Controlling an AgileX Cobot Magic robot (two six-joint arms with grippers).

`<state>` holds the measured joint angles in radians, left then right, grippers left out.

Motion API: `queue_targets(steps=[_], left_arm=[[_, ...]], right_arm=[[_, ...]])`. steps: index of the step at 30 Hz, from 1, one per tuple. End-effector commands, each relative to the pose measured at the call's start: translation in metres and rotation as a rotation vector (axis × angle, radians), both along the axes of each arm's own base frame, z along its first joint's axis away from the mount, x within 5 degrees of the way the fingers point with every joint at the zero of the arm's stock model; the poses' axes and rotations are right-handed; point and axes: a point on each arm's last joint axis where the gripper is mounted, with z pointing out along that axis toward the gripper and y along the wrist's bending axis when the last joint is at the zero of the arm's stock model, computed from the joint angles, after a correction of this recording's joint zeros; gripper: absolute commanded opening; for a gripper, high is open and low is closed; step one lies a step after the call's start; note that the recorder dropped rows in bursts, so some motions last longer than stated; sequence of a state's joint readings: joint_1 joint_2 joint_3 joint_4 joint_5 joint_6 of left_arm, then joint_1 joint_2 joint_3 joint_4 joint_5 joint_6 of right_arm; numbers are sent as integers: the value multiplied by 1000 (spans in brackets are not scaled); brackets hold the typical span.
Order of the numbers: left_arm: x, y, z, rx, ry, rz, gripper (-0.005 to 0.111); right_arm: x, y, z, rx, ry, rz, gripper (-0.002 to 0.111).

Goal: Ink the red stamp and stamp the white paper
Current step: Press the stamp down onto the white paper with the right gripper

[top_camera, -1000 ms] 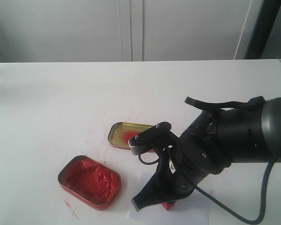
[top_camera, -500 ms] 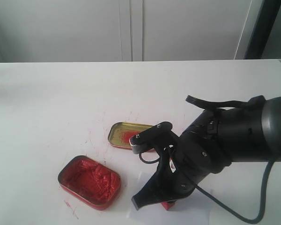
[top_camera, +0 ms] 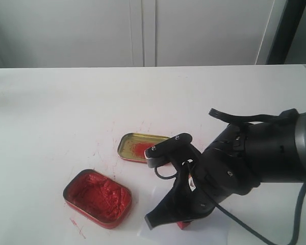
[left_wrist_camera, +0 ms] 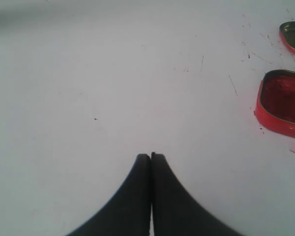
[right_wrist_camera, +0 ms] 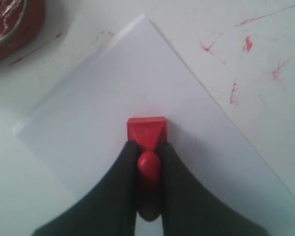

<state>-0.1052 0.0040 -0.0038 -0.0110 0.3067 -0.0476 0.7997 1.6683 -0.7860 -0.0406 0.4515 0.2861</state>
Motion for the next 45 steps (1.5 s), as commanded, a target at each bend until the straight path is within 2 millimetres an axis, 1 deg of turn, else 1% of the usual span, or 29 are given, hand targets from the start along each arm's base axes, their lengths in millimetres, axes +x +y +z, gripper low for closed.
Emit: queue_targets(steps=[1, 5, 13, 18, 22, 27, 31, 38, 45], left_arm=[[0, 0, -1, -15, 0, 2, 0], [0, 0, -1, -15, 0, 2, 0], [0, 0, -1, -15, 0, 2, 0], [0, 0, -1, -15, 0, 2, 0], [0, 0, -1, -15, 0, 2, 0], [0, 0, -1, -15, 0, 2, 0], [0, 0, -1, -15, 0, 2, 0], [0, 0, -1, -15, 0, 2, 0], [0, 0, -1, -15, 0, 2, 0]], right_arm=[[-2, -2, 5, -4, 20, -20, 0], [0, 1, 10, 16, 11, -27, 0], [-1, 0, 19, 47, -2, -38, 0], [3, -6, 24, 75, 0, -86, 0], [8, -10, 24, 98, 18, -140, 0], [10, -11, 25, 128, 30, -141, 0], [15, -16, 24, 157, 45, -178, 0], [19, -22, 24, 192, 68, -169, 0], [23, -34, 18, 205, 84, -185, 0]])
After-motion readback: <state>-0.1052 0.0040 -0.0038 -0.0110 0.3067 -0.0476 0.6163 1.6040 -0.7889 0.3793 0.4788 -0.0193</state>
